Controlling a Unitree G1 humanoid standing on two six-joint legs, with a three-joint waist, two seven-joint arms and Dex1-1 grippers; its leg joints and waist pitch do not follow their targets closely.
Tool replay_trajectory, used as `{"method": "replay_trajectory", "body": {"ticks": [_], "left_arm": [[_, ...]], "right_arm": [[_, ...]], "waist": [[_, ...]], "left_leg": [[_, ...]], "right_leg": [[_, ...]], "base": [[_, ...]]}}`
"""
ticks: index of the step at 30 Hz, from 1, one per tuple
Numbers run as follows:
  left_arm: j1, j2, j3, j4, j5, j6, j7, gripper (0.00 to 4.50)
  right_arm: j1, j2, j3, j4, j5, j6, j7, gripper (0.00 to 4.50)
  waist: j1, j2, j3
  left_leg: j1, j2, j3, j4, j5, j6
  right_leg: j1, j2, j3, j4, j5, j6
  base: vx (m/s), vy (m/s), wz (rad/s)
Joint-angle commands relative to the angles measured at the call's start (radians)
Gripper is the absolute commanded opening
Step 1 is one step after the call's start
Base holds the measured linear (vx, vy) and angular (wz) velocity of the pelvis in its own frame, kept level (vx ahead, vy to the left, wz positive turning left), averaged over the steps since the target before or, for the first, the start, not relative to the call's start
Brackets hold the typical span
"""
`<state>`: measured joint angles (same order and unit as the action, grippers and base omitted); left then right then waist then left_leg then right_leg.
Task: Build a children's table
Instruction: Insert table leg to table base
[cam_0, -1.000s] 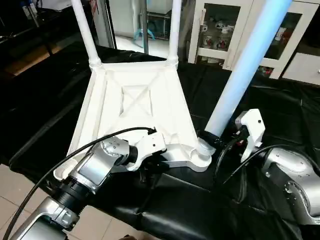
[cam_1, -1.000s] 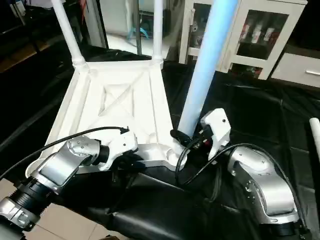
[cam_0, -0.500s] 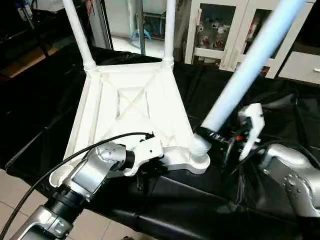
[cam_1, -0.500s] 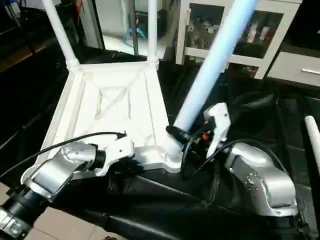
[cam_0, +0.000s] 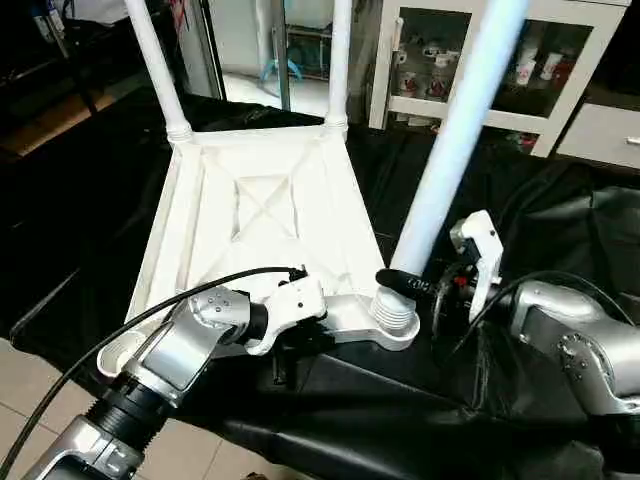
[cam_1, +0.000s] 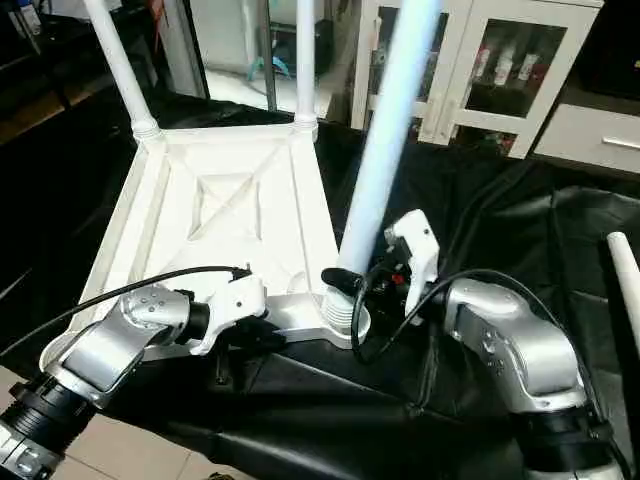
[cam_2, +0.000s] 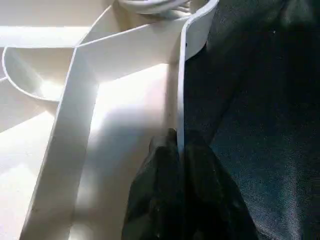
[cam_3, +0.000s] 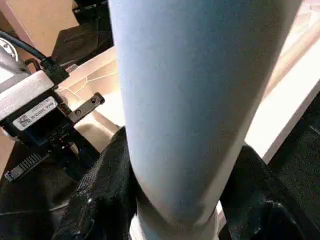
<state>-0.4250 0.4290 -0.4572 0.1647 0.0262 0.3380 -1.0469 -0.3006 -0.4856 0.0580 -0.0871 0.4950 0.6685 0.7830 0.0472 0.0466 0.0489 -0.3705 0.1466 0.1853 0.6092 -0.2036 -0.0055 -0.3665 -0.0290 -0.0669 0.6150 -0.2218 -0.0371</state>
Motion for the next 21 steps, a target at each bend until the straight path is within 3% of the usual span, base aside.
{"method": "replay_trajectory", "body": {"ticks": [1, 11, 21], "left_arm": [[0.033, -0.006, 0.000, 0.025, -0.024, -0.008, -0.008, 0.00], [0.040, -0.010, 0.036, 0.045, -0.037, -0.031, 0.006, 0.00], [0.036, -0.008, 0.041, 0.049, -0.033, -0.051, -0.003, 0.00]], "right_arm": [[-0.018, -0.011, 0.012, 0.020, -0.012, 0.007, 0.011, 1.86], [-0.015, -0.040, 0.033, 0.033, -0.020, 0.027, 0.047, 1.86], [-0.021, -0.051, 0.029, 0.061, -0.033, 0.008, 0.049, 1.86]], "waist": [[0.009, -0.030, -0.059], [0.010, -0.038, -0.054], [0.011, -0.035, -0.058]], "left_leg": [[0.008, 0.095, -0.045, -0.062, -0.044, 0.084], [0.009, 0.094, -0.044, -0.065, -0.068, 0.077], [0.008, 0.093, -0.043, -0.062, -0.052, 0.086]], "right_leg": [[0.039, -0.139, 0.067, -0.070, -0.115, -0.175], [0.037, -0.140, 0.067, -0.079, -0.191, -0.153], [0.037, -0.139, 0.067, -0.076, -0.160, -0.159]], "base": [[0.000, 0.000, 0.00], [0.000, 0.000, 0.00], [0.000, 0.000, 0.00]]}}
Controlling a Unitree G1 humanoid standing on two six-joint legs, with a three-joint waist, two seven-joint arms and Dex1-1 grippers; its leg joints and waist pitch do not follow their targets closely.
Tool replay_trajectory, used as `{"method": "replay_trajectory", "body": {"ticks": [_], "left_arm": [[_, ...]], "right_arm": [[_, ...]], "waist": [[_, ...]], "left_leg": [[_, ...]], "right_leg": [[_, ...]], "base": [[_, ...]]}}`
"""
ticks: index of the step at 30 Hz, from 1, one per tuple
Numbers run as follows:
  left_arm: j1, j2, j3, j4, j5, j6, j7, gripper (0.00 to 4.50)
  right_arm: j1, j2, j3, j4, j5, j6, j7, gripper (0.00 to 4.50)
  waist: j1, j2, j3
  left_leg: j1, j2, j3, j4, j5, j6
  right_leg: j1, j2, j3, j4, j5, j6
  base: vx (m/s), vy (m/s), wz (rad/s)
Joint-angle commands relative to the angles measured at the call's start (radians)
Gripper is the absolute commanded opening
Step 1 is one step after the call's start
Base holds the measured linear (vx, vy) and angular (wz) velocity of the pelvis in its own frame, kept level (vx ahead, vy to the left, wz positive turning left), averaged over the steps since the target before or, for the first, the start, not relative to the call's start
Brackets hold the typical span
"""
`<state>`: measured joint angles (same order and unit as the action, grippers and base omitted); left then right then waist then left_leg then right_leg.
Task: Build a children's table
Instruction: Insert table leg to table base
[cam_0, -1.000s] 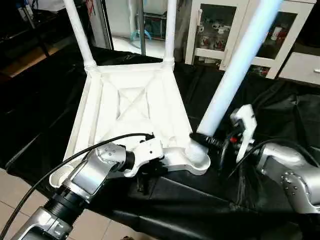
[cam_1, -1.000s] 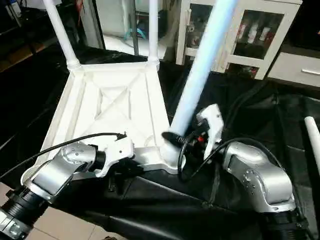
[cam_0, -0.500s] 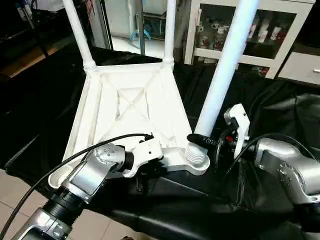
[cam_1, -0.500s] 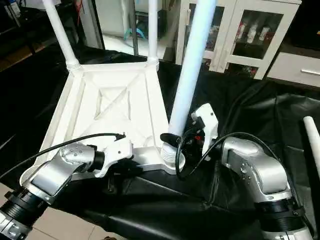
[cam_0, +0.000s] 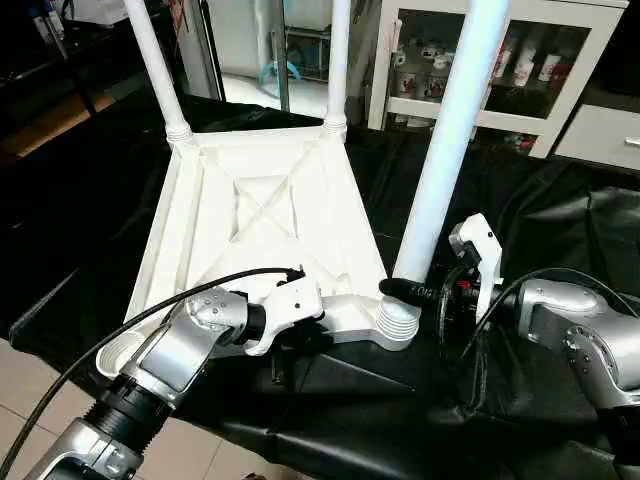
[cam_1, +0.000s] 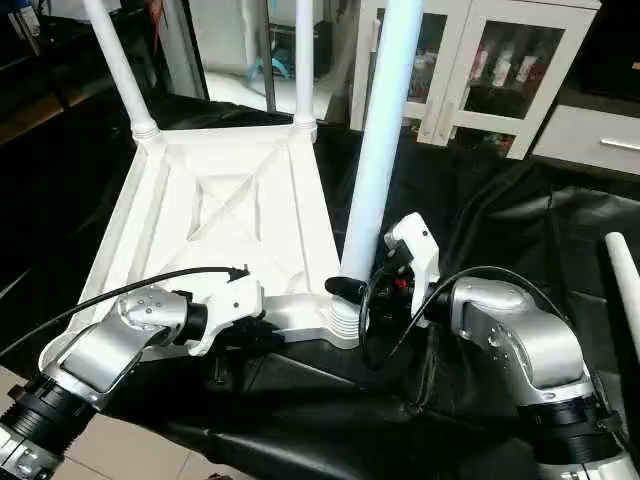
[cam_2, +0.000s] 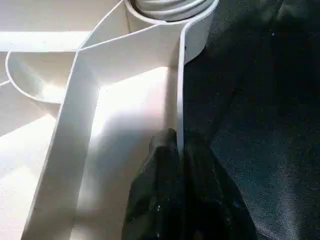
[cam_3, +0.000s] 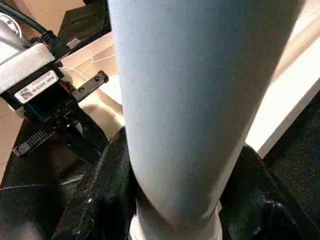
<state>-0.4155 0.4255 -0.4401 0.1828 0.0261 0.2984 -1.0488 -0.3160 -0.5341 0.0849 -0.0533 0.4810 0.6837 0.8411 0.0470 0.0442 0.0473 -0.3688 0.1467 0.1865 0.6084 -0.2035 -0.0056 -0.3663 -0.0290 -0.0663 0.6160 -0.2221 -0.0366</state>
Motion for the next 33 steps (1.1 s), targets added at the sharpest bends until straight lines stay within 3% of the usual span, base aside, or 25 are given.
{"method": "replay_trajectory", "body": {"ticks": [1, 9, 14, 23, 25, 28, 33], "left_arm": [[0.026, -0.005, 0.023, 0.031, -0.033, -0.013, -0.002, 0.00], [0.021, -0.009, 0.024, 0.042, -0.030, -0.023, -0.003, 0.00], [0.024, -0.009, 0.030, 0.038, -0.030, -0.022, 0.001, 0.00], [0.038, -0.009, 0.042, 0.031, -0.033, -0.024, 0.010, 0.00], [0.039, -0.008, 0.043, 0.032, -0.033, -0.025, 0.010, 0.00], [0.037, -0.009, 0.046, 0.036, -0.032, -0.026, 0.012, 0.00], [0.032, -0.015, 0.048, 0.049, -0.029, -0.033, 0.018, 0.00]], "right_arm": [[-0.008, 0.007, 0.004, 0.039, -0.022, -0.014, -0.016, 1.86], [-0.010, 0.065, -0.009, 0.085, -0.010, -0.031, -0.039, 1.86], [0.036, 0.096, -0.049, 0.083, 0.003, -0.061, -0.064, 1.86], [0.146, 0.146, -0.110, 0.044, 0.009, -0.133, -0.101, 1.86], [0.159, 0.148, -0.113, 0.035, 0.009, -0.140, -0.103, 1.86], [0.193, 0.142, -0.109, 0.004, -0.003, -0.168, -0.098, 1.86], [0.260, 0.103, -0.058, -0.054, -0.065, -0.223, -0.082, 1.86]], "waist": [[0.010, -0.028, -0.056], [0.005, -0.028, -0.055], [0.004, -0.035, -0.054], [0.003, -0.029, -0.052], [0.003, -0.032, -0.055], [0.007, -0.026, -0.055], [0.007, -0.026, -0.053]], "left_leg": [[0.006, 0.093, -0.045, -0.061, -0.056, 0.083], [0.007, 0.093, -0.046, -0.064, -0.085, 0.068], [0.009, 0.095, -0.046, -0.067, -0.091, 0.065], [0.010, 0.096, -0.047, -0.071, -0.120, 0.057], [0.008, 0.095, -0.046, -0.070, -0.111, 0.060], [0.008, 0.095, -0.046, -0.070, -0.106, 0.065], [0.009, 0.096, -0.046, -0.072, -0.121, 0.064]], "right_leg": [[0.036, -0.138, 0.066, -0.079, -0.163, -0.161], [0.036, -0.139, 0.067, -0.083, -0.196, -0.163], [0.034, -0.139, 0.068, -0.083, -0.210, -0.157], [0.031, -0.140, 0.069, -0.088, -0.234, -0.149], [0.033, -0.141, 0.069, -0.086, -0.216, -0.149], [0.032, -0.142, 0.069, -0.087, -0.207, -0.148], [0.031, -0.138, 0.069, -0.092, -0.226, -0.134]], "base": [[0.000, 0.000, 0.00], [0.000, 0.000, 0.00], [0.000, 0.000, 0.00], [0.000, 0.000, 0.00], [0.000, 0.000, 0.00], [0.000, 0.000, 0.00], [0.000, 0.000, 0.00]]}}
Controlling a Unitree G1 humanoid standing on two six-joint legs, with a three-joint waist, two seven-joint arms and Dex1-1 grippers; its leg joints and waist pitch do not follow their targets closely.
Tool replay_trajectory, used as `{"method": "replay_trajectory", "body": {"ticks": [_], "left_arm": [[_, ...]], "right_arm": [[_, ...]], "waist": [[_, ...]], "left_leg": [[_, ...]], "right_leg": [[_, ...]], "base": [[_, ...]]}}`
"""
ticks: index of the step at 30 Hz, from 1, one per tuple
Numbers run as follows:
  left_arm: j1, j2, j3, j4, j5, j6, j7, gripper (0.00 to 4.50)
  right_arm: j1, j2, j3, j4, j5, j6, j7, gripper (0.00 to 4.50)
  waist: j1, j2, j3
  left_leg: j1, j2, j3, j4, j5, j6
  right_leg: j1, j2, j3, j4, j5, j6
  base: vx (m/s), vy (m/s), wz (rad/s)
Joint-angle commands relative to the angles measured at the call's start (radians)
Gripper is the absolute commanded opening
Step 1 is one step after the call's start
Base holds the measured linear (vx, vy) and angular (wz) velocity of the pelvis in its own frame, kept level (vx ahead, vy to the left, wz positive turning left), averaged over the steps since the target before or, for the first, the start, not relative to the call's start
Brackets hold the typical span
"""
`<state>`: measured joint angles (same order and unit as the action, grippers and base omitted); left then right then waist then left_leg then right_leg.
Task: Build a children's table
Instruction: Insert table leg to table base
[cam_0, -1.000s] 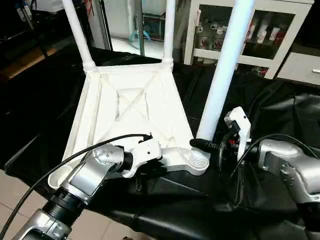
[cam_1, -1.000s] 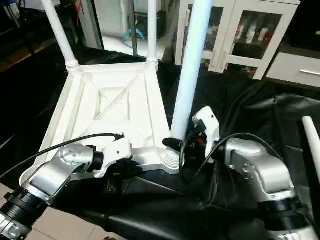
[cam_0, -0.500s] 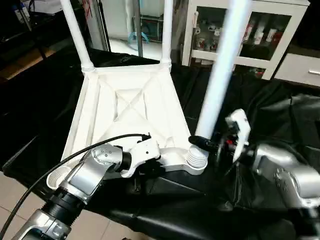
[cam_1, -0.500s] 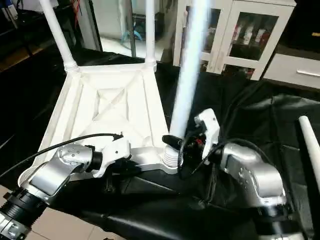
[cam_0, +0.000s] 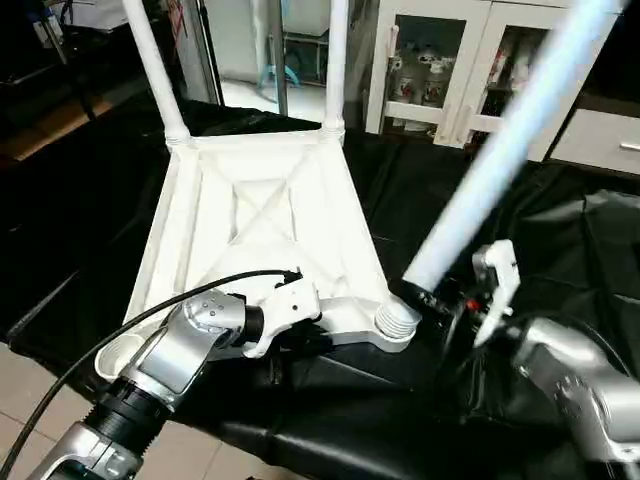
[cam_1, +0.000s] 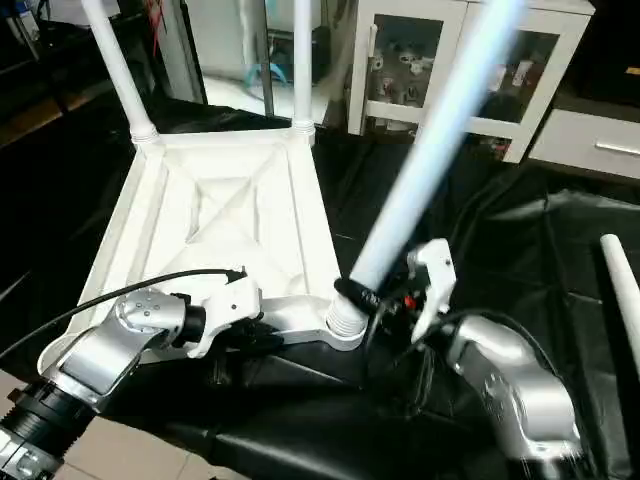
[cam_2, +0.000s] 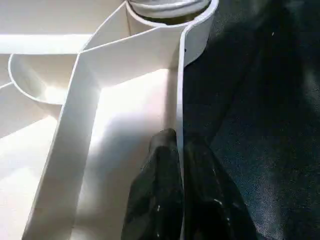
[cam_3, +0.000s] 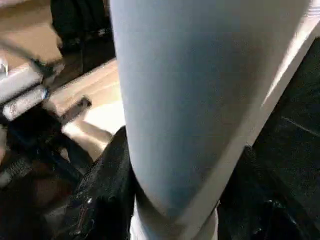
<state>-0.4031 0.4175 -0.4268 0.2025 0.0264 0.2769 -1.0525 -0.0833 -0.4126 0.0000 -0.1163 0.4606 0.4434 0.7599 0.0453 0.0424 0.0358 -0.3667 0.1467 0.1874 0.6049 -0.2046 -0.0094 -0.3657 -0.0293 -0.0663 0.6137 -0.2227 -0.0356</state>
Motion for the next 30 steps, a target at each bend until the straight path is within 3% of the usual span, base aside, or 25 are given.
{"method": "replay_trajectory", "body": {"ticks": [1, 9, 16, 20, 24, 30], "left_arm": [[0.018, -0.009, 0.034, 0.032, -0.029, -0.013, 0.024, 0.00], [0.017, -0.015, 0.036, 0.040, -0.027, -0.016, 0.030, 0.00], [0.013, -0.017, 0.037, 0.046, -0.021, -0.019, 0.029, 0.00], [0.014, -0.016, 0.037, 0.045, -0.020, -0.019, 0.029, 0.00], [0.016, -0.013, 0.039, 0.041, -0.019, -0.017, 0.029, 0.00], [0.016, -0.015, 0.050, 0.040, -0.020, -0.016, 0.037, 0.00]], "right_arm": [[0.047, -0.029, 0.040, -0.010, -0.062, 0.007, 0.000, 1.86], [0.093, -0.041, 0.072, -0.074, -0.087, -0.005, -0.012, 1.86], [0.013, -0.033, 0.132, -0.025, -0.147, 0.000, -0.033, 1.86], [-0.015, -0.027, 0.142, -0.005, -0.146, 0.012, -0.033, 1.86], [-0.083, -0.011, 0.173, 0.075, -0.187, 0.024, -0.050, 1.86], [-0.053, -0.009, 0.186, 0.104, -0.192, 0.013, -0.044, 1.86]], "waist": [[0.009, -0.024, -0.043], [0.013, -0.026, -0.042], [0.009, -0.027, -0.040], [0.001, -0.028, -0.035], [-0.008, -0.035, -0.033], [-0.007, -0.039, -0.029]], "left_leg": [[0.008, 0.096, -0.048, -0.069, -0.123, 0.070], [0.007, 0.097, -0.049, -0.071, -0.122, 0.078], [0.007, 0.096, -0.050, -0.073, -0.139, 0.068], [0.010, 0.098, -0.054, -0.079, -0.188, 0.046], [0.005, 0.095, -0.056, -0.081, -0.211, 0.031], [0.018, 0.098, -0.057, -0.086, -0.263, 0.013]], "right_leg": [[0.031, -0.140, 0.068, -0.090, -0.234, -0.134], [0.030, -0.140, 0.069, -0.091, -0.227, -0.132], [0.029, -0.140, 0.068, -0.092, -0.258, -0.133], [0.026, -0.139, 0.069, -0.098, -0.325, -0.123], [0.028, -0.145, 0.069, -0.103, -0.377, -0.120], [0.019, -0.143, 0.071, -0.107, -0.410, -0.109]], "base": [[0.000, 0.000, 0.00], [0.000, 0.000, 0.00], [0.000, 0.000, 0.00], [0.000, 0.000, 0.00], [0.000, 0.000, 0.00], [0.000, 0.000, 0.00]]}}
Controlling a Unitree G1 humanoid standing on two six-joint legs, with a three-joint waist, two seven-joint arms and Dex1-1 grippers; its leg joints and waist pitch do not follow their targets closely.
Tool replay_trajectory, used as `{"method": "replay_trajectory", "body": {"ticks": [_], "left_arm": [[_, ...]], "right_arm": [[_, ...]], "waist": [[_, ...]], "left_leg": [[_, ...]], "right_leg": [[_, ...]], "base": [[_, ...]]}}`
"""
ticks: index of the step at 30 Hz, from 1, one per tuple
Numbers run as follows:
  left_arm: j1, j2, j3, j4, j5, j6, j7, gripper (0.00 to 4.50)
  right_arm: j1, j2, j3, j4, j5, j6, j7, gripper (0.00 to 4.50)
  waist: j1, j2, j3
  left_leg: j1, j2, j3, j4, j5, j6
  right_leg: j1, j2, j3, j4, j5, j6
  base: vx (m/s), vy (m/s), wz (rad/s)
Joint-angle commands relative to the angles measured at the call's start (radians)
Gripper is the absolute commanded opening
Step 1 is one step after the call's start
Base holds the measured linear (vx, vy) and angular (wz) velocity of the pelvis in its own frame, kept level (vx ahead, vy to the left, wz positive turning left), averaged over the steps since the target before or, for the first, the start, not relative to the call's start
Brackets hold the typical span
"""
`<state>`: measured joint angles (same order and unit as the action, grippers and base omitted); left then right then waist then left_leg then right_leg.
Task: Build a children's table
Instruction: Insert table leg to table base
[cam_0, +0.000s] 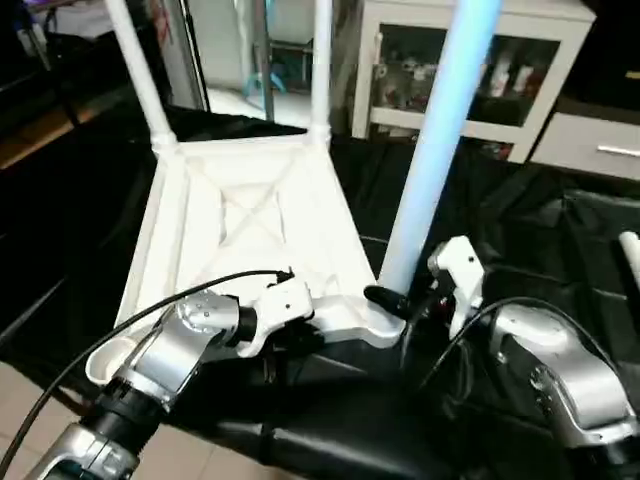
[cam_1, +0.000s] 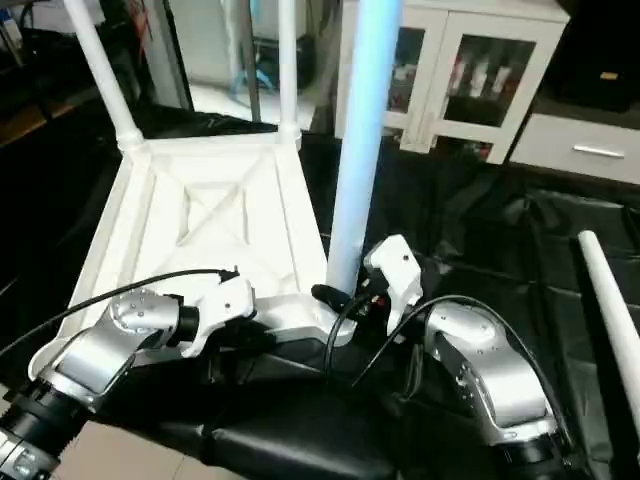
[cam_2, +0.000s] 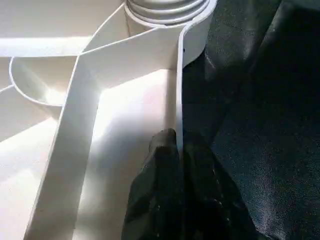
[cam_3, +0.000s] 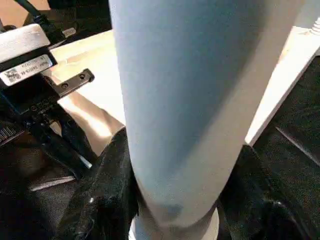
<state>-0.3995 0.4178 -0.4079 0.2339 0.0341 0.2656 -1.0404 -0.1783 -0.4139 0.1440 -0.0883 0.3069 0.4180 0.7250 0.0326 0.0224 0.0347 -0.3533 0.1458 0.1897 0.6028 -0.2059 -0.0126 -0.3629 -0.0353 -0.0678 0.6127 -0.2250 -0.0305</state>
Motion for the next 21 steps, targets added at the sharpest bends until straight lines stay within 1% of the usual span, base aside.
{"method": "replay_trajectory", "body": {"ticks": [1, 2, 3, 5, 6, 7, 8, 9, 10, 11, 12, 13, 14, 15, 16, 17, 18, 19, 20, 21], "left_arm": [[0.013, -0.015, 0.035, 0.005, -0.031, 0.000, 0.025, 0.00], [0.010, -0.013, 0.041, -0.004, -0.037, 0.010, 0.021, 0.00], [0.010, -0.013, 0.041, -0.004, -0.037, 0.010, 0.021, 0.00], [-0.001, -0.005, 0.055, -0.036, -0.055, 0.036, 0.007, 0.00], [-0.012, -0.003, 0.061, -0.044, -0.065, 0.042, -0.004, 0.00], [-0.028, -0.002, 0.066, -0.046, -0.074, 0.046, -0.015, 0.00], [-0.029, -0.002, 0.066, -0.046, -0.074, 0.046, -0.016, 0.00], [-0.035, 0.004, 0.066, -0.047, -0.072, 0.039, -0.022, 0.00], [-0.048, 0.003, 0.067, -0.038, -0.079, 0.036, -0.035, 0.00], [-0.053, 0.000, 0.067, -0.023, -0.079, 0.029, -0.037, 0.00], [-0.064, -0.011, 0.065, 0.015, -0.078, 0.012, -0.039, 0.00], [-0.064, -0.011, 0.065, 0.016, -0.078, 0.011, -0.040, 0.00], [-0.071, -0.021, 0.052, 0.046, -0.057, 0.012, -0.026, 0.00], [-0.071, -0.021, 0.052, 0.046, -0.057, 0.012, -0.026, 0.00], [-0.071, -0.037, 0.063, 0.047, -0.070, 0.032, -0.017, 0.00], [-0.070, -0.040, 0.066, 0.049, -0.071, 0.032, -0.013, 0.00], [-0.071, -0.041, 0.065, 0.053, -0.069, 0.030, -0.010, 0.00], [-0.074, -0.042, 0.064, 0.059, -0.065, 0.027, -0.006, 0.00], [-0.081, -0.049, 0.062, 0.073, -0.056, 0.023, 0.008, 0.00], [-0.089, -0.060, 0.060, 0.082, -0.051, 0.024, 0.021, 0.00]], "right_arm": [[0.049, -0.004, 0.038, 0.081, -0.035, 0.039, -0.015, 1.86], [0.048, -0.002, 0.035, 0.078, -0.029, 0.046, -0.020, 1.86], [0.048, -0.002, 0.035, 0.078, -0.029, 0.046, -0.020, 1.86], [0.037, 0.002, 0.020, 0.058, -0.015, 0.067, -0.026, 1.86], [0.024, 0.004, 0.010, 0.053, -0.009, 0.073, -0.026, 1.86], [0.008, 0.004, 0.000, 0.052, -0.004, 0.079, -0.023, 1.86], [0.007, 0.004, 0.000, 0.052, -0.004, 0.079, -0.024, 1.86], [0.000, 0.003, -0.001, 0.051, -0.007, 0.077, -0.025, 1.86], [-0.011, 0.001, -0.003, 0.059, -0.009, 0.073, -0.023, 1.86], [-0.015, 0.004, -0.003, 0.073, -0.011, 0.065, -0.023, 1.86], [-0.025, 0.013, -0.005, 0.107, -0.014, 0.046, -0.025, 1.86], [-0.025, 0.013, -0.005, 0.108, -0.014, 0.046, -0.025, 1.86], [-0.024, 0.004, 0.008, 0.134, -0.044, 0.037, -0.039, 1.86], [-0.024, 0.004, 0.008, 0.134, -0.044, 0.037, -0.039, 1.86], [-0.019, 0.009, 0.004, 0.122, -0.035, 0.055, -0.042, 1.86], [-0.019, 0.013, 0.004, 0.121, -0.037, 0.054, -0.047, 1.86], [-0.021, 0.015, 0.006, 0.126, -0.041, 0.051, -0.050, 1.86], [-0.026, 0.017, 0.008, 0.133, -0.048, 0.046, -0.055, 1.86], [-0.035, 0.019, 0.014, 0.153, -0.068, 0.033, -0.069, 1.86], [-0.044, 0.031, 0.013, 0.175, -0.084, 0.022, -0.097, 1.86]], "waist": [[0.005, -0.018, -0.027], [0.006, -0.016, -0.027], [0.006, -0.018, -0.026], [0.006, -0.011, -0.028], [0.006, -0.015, -0.027], [0.006, -0.003, -0.029], [0.004, -0.003, -0.031], [0.004, -0.002, -0.032], [0.005, 0.003, -0.032], [0.005, 0.000, -0.031], [0.006, 0.000, -0.031], [0.007, 0.000, -0.031], [0.007, -0.008, -0.029], [0.008, -0.006, -0.028], [0.009, -0.005, -0.027], [0.009, 0.003, -0.027], [0.007, 0.000, -0.027], [0.005, 0.006, -0.026], [0.005, 0.003, -0.027], [0.004, 0.006, -0.025]], "left_leg": [[0.007, 0.098, -0.058, -0.084, -0.271, 0.014], [0.007, 0.097, -0.057, -0.084, -0.275, 0.014], [0.007, 0.096, -0.056, -0.085, -0.276, 0.015], [0.010, 0.099, -0.055, -0.086, -0.278, 0.011], [0.010, 0.099, -0.055, -0.086, -0.278, 0.011], [0.009, 0.098, -0.056, -0.087, -0.281, 0.008], [0.006, 0.098, -0.058, -0.087, -0.276, 0.005], [0.007, 0.099, -0.057, -0.087, -0.272, 0.005], [0.009, 0.100, -0.056, -0.087, -0.270, 0.005], [0.010, 0.099, -0.054, -0.086, -0.276, 0.004], [0.010, 0.097, -0.054, -0.085, -0.277, 0.005], [0.011, 0.095, -0.051, -0.083, -0.278, 0.006], [0.010, 0.096, -0.052, -0.083, -0.280, 0.007], [0.011, 0.097, -0.053, -0.083, -0.282, 0.006], [0.011, 0.099, -0.054, -0.084, -0.283, 0.005], [0.014, 0.100, -0.054, -0.085, -0.293, 0.001], [0.013, 0.100, -0.055, -0.087, -0.297, 0.000], [0.014, 0.100, -0.055, -0.088, -0.312, -0.004], [0.015, 0.099, -0.055, -0.087, -0.318, -0.006], [0.016, 0.097, -0.055, -0.086, -0.325, -0.008]], "right_leg": [[0.016, -0.138, 0.074, -0.107, -0.415, -0.116], [0.016, -0.140, 0.073, -0.108, -0.424, -0.114], [0.016, -0.140, 0.073, -0.110, -0.429, -0.113], [0.013, -0.139, 0.075, -0.110, -0.418, -0.115], [0.014, -0.139, 0.075, -0.109, -0.417, -0.116], [0.014, -0.139, 0.075, -0.109, -0.407, -0.122], [0.018, -0.137, 0.073, -0.105, -0.381, -0.129], [0.018, -0.137, 0.073, -0.104, -0.364, -0.133], [0.016, -0.136, 0.075, -0.102, -0.336, -0.143], [0.016, -0.136, 0.075, -0.102, -0.329, -0.150], [0.016, -0.138, 0.075, -0.103, -0.332, -0.155], [0.014, -0.138, 0.075, -0.106, -0.340, -0.156], [0.015, -0.139, 0.074, -0.109, -0.374, -0.151], [0.014, -0.141, 0.074, -0.109, -0.384, -0.149], [0.015, -0.141, 0.076, -0.110, -0.396, -0.144], [0.012, -0.140, 0.075, -0.112, -0.399, -0.142], [0.013, -0.138, 0.074, -0.110, -0.394, -0.141], [0.010, -0.136, 0.074, -0.112, -0.396, -0.141], [0.011, -0.139, 0.074, -0.112, -0.409, -0.139], [0.008, -0.141, 0.074, -0.115, -0.433, -0.137]], "base": [[0.000, 0.000, 0.00], [0.000, 0.000, 0.00], [0.000, 0.000, 0.00], [0.000, 0.000, 0.00], [0.000, 0.000, 0.00], [0.000, 0.000, 0.00], [0.000, 0.000, 0.00], [0.000, 0.000, 0.00], [0.000, 0.000, 0.00], [0.000, 0.000, 0.00], [0.000, 0.000, 0.00], [0.000, 0.000, 0.00], [0.000, 0.000, 0.00], [0.000, 0.000, 0.00], [0.000, 0.000, 0.00], [0.000, 0.000, 0.00], [0.000, 0.000, 0.00], [0.000, 0.000, 0.00], [0.000, 0.000, 0.00], [0.000, 0.000, 0.00]]}}
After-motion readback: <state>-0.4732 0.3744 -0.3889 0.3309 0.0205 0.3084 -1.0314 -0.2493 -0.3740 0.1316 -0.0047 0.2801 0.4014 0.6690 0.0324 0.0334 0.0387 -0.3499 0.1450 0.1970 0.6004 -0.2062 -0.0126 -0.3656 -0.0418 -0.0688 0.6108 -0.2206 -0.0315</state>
